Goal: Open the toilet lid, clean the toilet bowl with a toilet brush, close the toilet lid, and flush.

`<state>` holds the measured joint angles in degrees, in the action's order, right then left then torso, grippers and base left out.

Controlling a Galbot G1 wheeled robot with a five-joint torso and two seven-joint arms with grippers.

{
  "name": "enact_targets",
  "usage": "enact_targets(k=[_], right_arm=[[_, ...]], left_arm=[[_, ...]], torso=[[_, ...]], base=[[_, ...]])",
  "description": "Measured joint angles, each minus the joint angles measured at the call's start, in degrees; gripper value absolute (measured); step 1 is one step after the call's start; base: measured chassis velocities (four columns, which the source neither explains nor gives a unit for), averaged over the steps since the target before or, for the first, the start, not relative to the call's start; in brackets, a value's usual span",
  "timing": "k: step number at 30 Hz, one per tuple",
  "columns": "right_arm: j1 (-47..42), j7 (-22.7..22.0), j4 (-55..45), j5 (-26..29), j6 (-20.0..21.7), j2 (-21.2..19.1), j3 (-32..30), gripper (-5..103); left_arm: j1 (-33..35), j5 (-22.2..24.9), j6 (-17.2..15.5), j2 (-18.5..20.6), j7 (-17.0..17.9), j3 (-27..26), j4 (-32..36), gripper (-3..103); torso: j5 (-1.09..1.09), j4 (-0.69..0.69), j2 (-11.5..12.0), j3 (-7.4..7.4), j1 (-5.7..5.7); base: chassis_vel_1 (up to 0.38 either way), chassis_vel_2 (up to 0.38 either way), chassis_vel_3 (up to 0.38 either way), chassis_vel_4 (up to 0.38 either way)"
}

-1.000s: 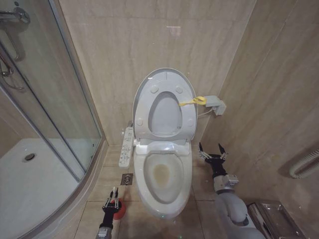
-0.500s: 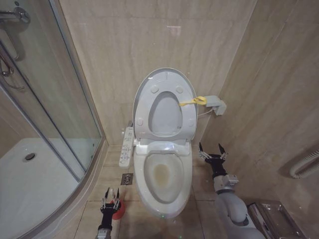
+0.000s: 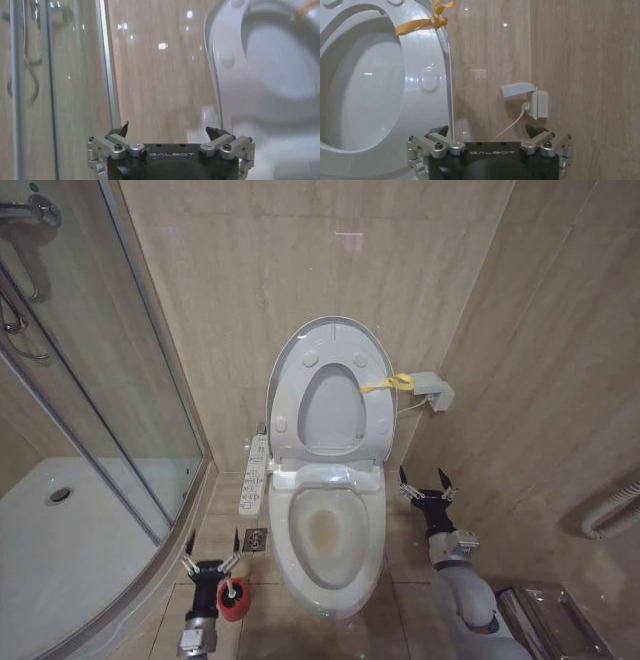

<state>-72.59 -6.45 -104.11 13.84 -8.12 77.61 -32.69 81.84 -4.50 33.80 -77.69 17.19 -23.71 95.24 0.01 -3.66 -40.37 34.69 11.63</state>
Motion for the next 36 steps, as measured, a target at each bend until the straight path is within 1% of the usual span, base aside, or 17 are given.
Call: enact_targets(k=[1, 2, 4, 5, 7, 8, 9, 10, 11, 13, 14, 15, 17, 20, 23, 29, 36], right_arm=[[0.0, 0.0, 0.0, 0.0, 0.0, 0.0, 0.0, 100], [0.0, 0.0, 0.0, 0.0, 0.0, 0.0, 0.0, 100], [0.0, 0.0, 0.0, 0.0, 0.0, 0.0, 0.0, 100], [0.0, 0.0, 0.0, 0.0, 0.0, 0.0, 0.0, 100], [0.0, 0.0, 0.0, 0.0, 0.0, 0.0, 0.0, 100], [0.0, 0.0, 0.0, 0.0, 0.0, 0.0, 0.0, 100], [0.0, 0.0, 0.0, 0.0, 0.0, 0.0, 0.0, 100], [0.0, 0.0, 0.0, 0.0, 0.0, 0.0, 0.0, 100], [0.0, 0.0, 0.0, 0.0, 0.0, 0.0, 0.0, 100], [0.0, 0.0, 0.0, 0.0, 0.0, 0.0, 0.0, 100], [0.0, 0.0, 0.0, 0.0, 0.0, 0.0, 0.0, 100], [0.0, 0.0, 0.0, 0.0, 0.0, 0.0, 0.0, 100], [0.0, 0.0, 0.0, 0.0, 0.0, 0.0, 0.0, 100], [0.0, 0.0, 0.0, 0.0, 0.0, 0.0, 0.0, 100], [0.0, 0.0, 0.0, 0.0, 0.0, 0.0, 0.0, 100], [0.0, 0.0, 0.0, 0.0, 0.0, 0.0, 0.0, 100], [0.0, 0.0, 0.0, 0.0, 0.0, 0.0, 0.0, 100]], left_arm=[[0.0, 0.0, 0.0, 0.0, 0.0, 0.0, 0.0, 97], [0.9, 0.5, -2.0, 0.3, -0.3, -0.1, 4.2, 100], [2.0, 1.8, -5.5, 0.7, -1.0, -0.3, 10.6, 100], [2.0, 1.8, -5.5, 0.7, -1.0, -0.3, 10.6, 100], [3.1, 3.9, -11.1, 1.2, -3.5, -0.9, 16.3, 100], [3.4, 5.0, -13.3, 1.4, -4.3, -1.0, 18.0, 100], [3.4, 5.0, -13.3, 1.4, -4.3, -1.0, 18.0, 100], [3.6, 6.8, -16.0, 1.6, -5.0, -1.2, 19.6, 100], [3.6, 8.6, -17.9, 1.7, -5.8, -1.4, 20.8, 100], [2.7, 12.1, -20.4, 1.5, -8.1, -2.3, 22.1, 100], [2.7, 12.1, -20.4, 1.5, -8.1, -2.3, 22.1, 100], [2.3, 13.0, -20.7, 1.3, -9.0, -2.7, 22.2, 100], [1.9, 14.5, -22.0, 1.2, -9.7, -3.1, 22.3, 100], [1.8, 16.0, -23.0, 1.0, -9.8, -3.2, 22.3, 100], [1.8, 16.4, -23.0, 0.7, -9.8, -3.1, 22.1, 100], [2.2, 16.3, -21.2, 0.4, -9.2, -2.1, 21.4, 100], [2.4, 15.1, -19.6, 0.2, -7.4, -2.3, 20.0, 100]], torso=[[0.00, 0.00, 0.0, 0.00, 0.00], [-0.01, 0.00, 0.0, 0.00, 0.00], [0.00, 0.00, 0.0, 0.00, 0.00], [0.00, 0.00, 0.0, 0.00, 0.00], [0.01, -0.01, 0.0, 0.00, 0.00], [0.01, -0.01, 0.0, 0.00, 0.00], [0.01, -0.01, 0.0, 0.00, 0.00], [-0.01, 0.00, 0.0, 0.00, 0.00], [0.00, 0.00, 0.0, 0.00, 0.00], [0.00, -0.01, 0.0, 0.00, 0.00], [0.00, -0.01, 0.0, 0.00, 0.00], [-0.01, -0.01, 0.0, 0.00, 0.00], [-0.01, -0.01, 0.0, 0.00, 0.00], [-0.01, 0.00, 0.0, 0.00, 0.00], [-0.01, 0.00, 0.0, 0.00, 0.00], [-0.01, -0.01, 0.0, 0.00, 0.00], [-0.01, -0.01, 0.0, 0.00, 0.00]], base=[[0.000, 0.000, 0.000, 0.000], [0.000, 0.000, 0.000, 0.000], [0.000, 0.000, 0.000, 0.000], [0.000, 0.000, 0.000, 0.000], [0.000, 0.000, 0.000, 0.000], [0.000, 0.000, 0.000, 0.000], [0.000, 0.000, 0.000, 0.000], [0.000, 0.000, 0.000, 0.000], [0.000, 0.000, 0.000, 0.000], [0.000, 0.000, 0.000, 0.000], [0.000, 0.000, 0.000, 0.000], [0.000, 0.000, 0.000, 0.000], [0.000, 0.000, 0.000, 0.000], [0.000, 0.000, 0.000, 0.000], [0.000, 0.000, 0.000, 0.000], [0.000, 0.000, 0.000, 0.000], [0.000, 0.000, 0.000, 0.000]])
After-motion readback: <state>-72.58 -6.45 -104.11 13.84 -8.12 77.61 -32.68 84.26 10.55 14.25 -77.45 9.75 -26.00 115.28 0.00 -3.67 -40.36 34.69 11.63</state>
